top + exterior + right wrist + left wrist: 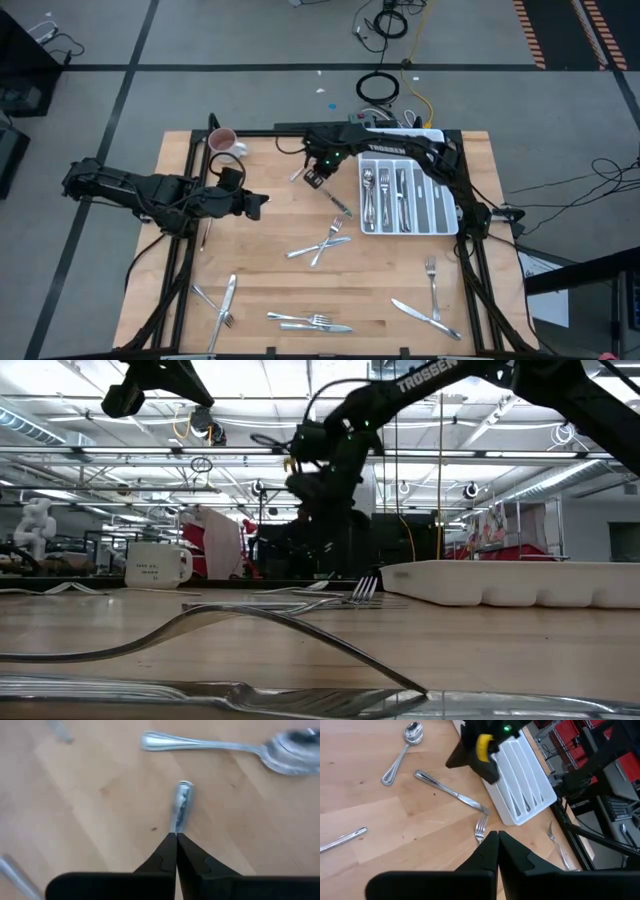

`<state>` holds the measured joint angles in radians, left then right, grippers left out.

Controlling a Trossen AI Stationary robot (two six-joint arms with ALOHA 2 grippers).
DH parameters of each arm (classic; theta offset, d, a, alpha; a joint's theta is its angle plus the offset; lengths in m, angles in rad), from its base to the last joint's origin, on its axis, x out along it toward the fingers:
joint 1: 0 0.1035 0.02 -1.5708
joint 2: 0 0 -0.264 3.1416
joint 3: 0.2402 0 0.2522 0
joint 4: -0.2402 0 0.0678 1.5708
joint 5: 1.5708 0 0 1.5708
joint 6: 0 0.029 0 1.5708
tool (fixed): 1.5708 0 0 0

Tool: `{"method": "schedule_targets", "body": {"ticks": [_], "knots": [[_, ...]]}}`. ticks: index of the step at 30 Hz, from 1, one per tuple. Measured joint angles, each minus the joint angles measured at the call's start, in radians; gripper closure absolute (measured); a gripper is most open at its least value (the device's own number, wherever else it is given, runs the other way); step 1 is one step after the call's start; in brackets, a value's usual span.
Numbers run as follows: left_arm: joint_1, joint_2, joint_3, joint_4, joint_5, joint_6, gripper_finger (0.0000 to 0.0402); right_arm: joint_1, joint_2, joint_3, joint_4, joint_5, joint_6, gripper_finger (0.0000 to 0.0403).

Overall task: Sort silverware
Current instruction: Put the silver table knife into the silverware tray

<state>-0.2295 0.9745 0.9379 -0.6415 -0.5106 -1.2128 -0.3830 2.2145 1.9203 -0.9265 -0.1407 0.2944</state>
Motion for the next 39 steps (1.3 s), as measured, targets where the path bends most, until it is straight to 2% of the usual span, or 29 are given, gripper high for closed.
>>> {"method": "schedule_targets", "body": {"ticks": [4, 8, 14, 18, 25, 30, 35, 37, 39], "knots": [[0.0, 0.0, 0.0, 0.0, 0.0, 0.022, 0.0391, 0.019, -0.001, 0.008, -0.125, 0.029, -0.127, 0.0393], [0.0, 0.0, 0.0, 0.0, -0.021, 0.025, 0.0391, 0.073, -0.001, -0.032, -0.184, 0.058, -0.244, 0.0338], [0.0, 0.0, 0.0, 0.0, -0.042, 0.025, 0.0391, 0.123, -0.001, -0.078, -0.052, 0.165, -0.222, 0.0235], [0.0, 0.0, 0.0, 0.0, -0.042, 0.023, 0.0391, 0.119, -0.002, -0.093, -0.001, 0.221, -0.166, 0.0206], [0.0, 0.0, 0.0, 0.0, -0.017, 0.022, 0.0391, 0.09, 0.012, -0.094, -0.008, 0.216, -0.128, 0.0215], [0.0, -0.001, 0.0, -0.003, 0.01, 0.015, 0.0391, 0.1, 0.075, -0.094, 0.012, 0.125, -0.1, 0.0223], [0.0, -0.001, 0.0, -0.004, 0.013, 0.015, 0.0391, 0.108, 0.118, -0.088, -0.011, 0.116, -0.096, 0.0228], [0.0, -0.001, 0.0, -0.004, 0.013, 0.015, 0.0391, 0.108, 0.135, -0.086, -0.037, 0.118, -0.091, 0.0247], [0.0, -0.001, 0.0, -0.004, 0.014, 0.015, 0.0391, 0.109, 0.151, -0.084, -0.051, 0.115, -0.101, 0.0287]]}}
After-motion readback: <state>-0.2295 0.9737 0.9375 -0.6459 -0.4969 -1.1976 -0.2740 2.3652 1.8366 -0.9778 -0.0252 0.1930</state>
